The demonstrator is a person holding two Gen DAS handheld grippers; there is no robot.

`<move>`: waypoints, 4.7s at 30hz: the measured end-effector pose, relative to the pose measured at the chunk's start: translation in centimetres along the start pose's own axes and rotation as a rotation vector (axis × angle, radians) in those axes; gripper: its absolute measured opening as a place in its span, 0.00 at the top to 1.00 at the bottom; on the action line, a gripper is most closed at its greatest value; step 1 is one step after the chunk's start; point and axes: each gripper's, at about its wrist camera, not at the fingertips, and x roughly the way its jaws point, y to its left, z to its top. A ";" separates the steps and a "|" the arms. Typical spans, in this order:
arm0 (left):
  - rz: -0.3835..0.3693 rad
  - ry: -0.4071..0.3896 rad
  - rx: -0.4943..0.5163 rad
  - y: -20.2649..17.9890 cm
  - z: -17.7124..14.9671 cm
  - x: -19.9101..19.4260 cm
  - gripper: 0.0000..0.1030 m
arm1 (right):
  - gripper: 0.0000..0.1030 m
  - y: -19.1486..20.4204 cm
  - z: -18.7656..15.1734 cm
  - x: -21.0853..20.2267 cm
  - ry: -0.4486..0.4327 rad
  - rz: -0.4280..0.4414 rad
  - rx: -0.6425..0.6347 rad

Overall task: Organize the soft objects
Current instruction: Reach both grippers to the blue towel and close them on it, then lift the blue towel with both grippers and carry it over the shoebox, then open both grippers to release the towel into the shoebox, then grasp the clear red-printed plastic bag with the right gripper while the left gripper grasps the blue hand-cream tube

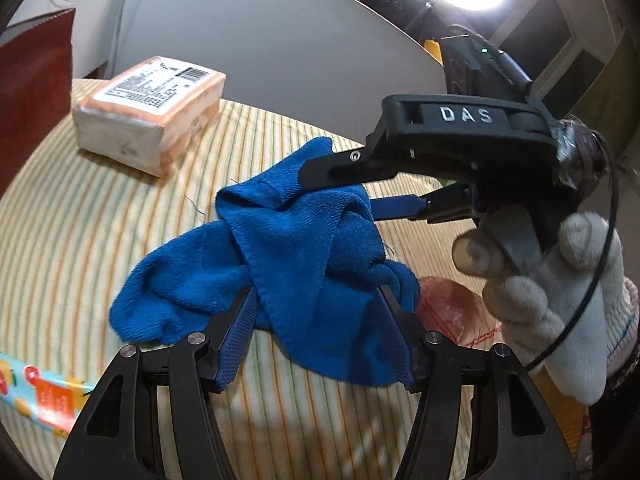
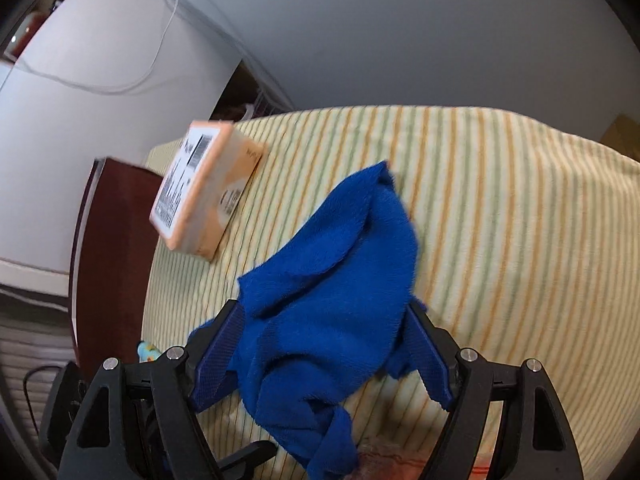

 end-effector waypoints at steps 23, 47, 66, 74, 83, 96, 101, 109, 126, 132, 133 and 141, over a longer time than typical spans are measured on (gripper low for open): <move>-0.049 -0.091 0.064 -3.1 0.4 -3.1 0.83 | 0.81 5.4 -4.8 -0.8 0.006 0.116 -0.073; -0.037 -0.399 0.219 -6.1 0.6 -22.5 0.83 | 0.81 20.0 -9.3 -15.1 -0.228 0.175 -0.324; 0.147 -0.549 0.159 2.2 3.7 -32.3 0.83 | 0.81 35.6 -6.0 -12.4 -0.258 0.292 -0.521; 0.236 -0.540 0.120 6.1 5.3 -30.9 0.83 | 0.81 38.4 -2.6 -7.8 -0.213 0.309 -0.516; 0.313 -0.503 0.103 8.6 7.3 -27.2 0.83 | 0.79 37.9 1.1 -3.4 -0.184 0.297 -0.446; 0.461 -0.422 0.005 12.1 8.1 -23.3 0.75 | 0.52 34.3 3.7 -1.8 -0.204 0.233 -0.332; 0.429 -0.437 -0.002 11.4 7.3 -24.6 0.69 | 0.50 33.3 2.7 -3.7 -0.227 0.223 -0.352; 0.361 -0.475 0.068 7.8 4.4 -27.0 0.50 | 0.40 29.2 -2.0 -9.2 -0.321 0.141 -0.413; 0.146 -0.327 0.148 1.9 -3.2 -22.9 0.41 | 0.26 9.4 -16.5 -20.2 -0.570 0.038 -0.215; 0.120 -0.231 0.070 3.5 -5.5 -19.9 0.37 | 0.25 3.4 -20.9 -18.6 -0.554 -0.040 -0.137; 0.122 -0.213 0.054 3.9 -6.0 -19.3 0.37 | 0.25 2.5 -21.4 -18.3 -0.544 -0.045 -0.121; 0.135 -0.121 -0.033 5.5 -7.4 -15.2 0.37 | 0.25 -3.4 -22.2 -16.3 -0.451 0.002 0.042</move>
